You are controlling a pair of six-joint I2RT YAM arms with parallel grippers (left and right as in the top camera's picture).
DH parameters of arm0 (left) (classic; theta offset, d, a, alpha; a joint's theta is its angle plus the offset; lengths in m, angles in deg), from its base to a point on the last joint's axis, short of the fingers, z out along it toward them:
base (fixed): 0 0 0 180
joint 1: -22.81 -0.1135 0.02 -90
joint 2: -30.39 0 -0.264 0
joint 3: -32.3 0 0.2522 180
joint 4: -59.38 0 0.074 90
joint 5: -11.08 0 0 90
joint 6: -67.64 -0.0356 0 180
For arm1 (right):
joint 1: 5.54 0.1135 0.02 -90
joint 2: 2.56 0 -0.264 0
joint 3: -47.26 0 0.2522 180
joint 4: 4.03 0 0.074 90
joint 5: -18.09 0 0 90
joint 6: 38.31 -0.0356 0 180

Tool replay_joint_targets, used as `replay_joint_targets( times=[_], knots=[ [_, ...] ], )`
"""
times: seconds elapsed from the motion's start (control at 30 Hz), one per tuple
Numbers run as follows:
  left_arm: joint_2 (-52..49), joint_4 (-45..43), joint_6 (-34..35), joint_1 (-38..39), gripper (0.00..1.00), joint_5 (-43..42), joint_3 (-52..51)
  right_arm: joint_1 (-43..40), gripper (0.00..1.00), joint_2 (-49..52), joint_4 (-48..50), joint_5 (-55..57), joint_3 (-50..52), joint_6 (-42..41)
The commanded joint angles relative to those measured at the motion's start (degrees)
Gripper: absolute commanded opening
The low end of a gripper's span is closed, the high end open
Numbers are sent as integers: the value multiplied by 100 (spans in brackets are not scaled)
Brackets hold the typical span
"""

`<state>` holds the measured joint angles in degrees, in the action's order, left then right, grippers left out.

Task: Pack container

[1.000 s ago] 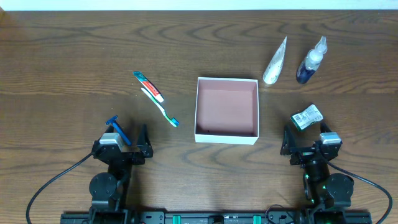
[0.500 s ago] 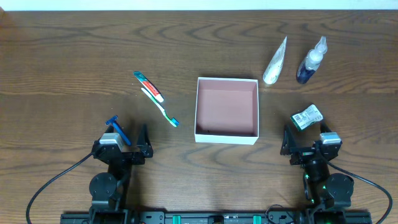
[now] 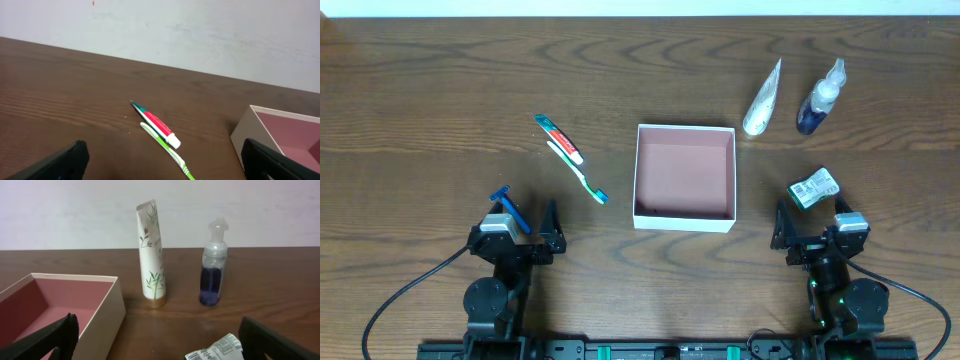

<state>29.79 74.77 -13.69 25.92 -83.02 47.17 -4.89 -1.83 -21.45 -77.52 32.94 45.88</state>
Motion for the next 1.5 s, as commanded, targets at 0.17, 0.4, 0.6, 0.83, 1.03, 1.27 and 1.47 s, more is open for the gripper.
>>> replay_joint_targets(
  times=[0.17, 0.4, 0.6, 0.83, 1.03, 1.27, 1.47],
  knots=[
    [-2, 212, -114, 17, 98, -66, -87, -70, 99, -37, 2, -15, 24, 76],
    [-2, 212, -116, 17, 98, -63, -87, -70, 99, -37, 2, -20, 24, 76],
    [-2, 212, -114, 17, 98, -63, -87, -70, 99, -37, 2, -20, 24, 76],
    [-2, 212, -114, 17, 98, -63, -87, -68, 99, -37, 9, -26, 24, 2],
    [-2, 212, -114, 17, 98, -63, -87, -70, 99, -37, 105, -28, 24, -369],
    [-2, 212, -116, 17, 98, -63, -87, -68, 99, -37, 446, -444, 17, -385],
    [-2, 212, -116, 17, 98, -66, -87, -68, 99, -35, 385, -544, -210, -402]
  ],
)
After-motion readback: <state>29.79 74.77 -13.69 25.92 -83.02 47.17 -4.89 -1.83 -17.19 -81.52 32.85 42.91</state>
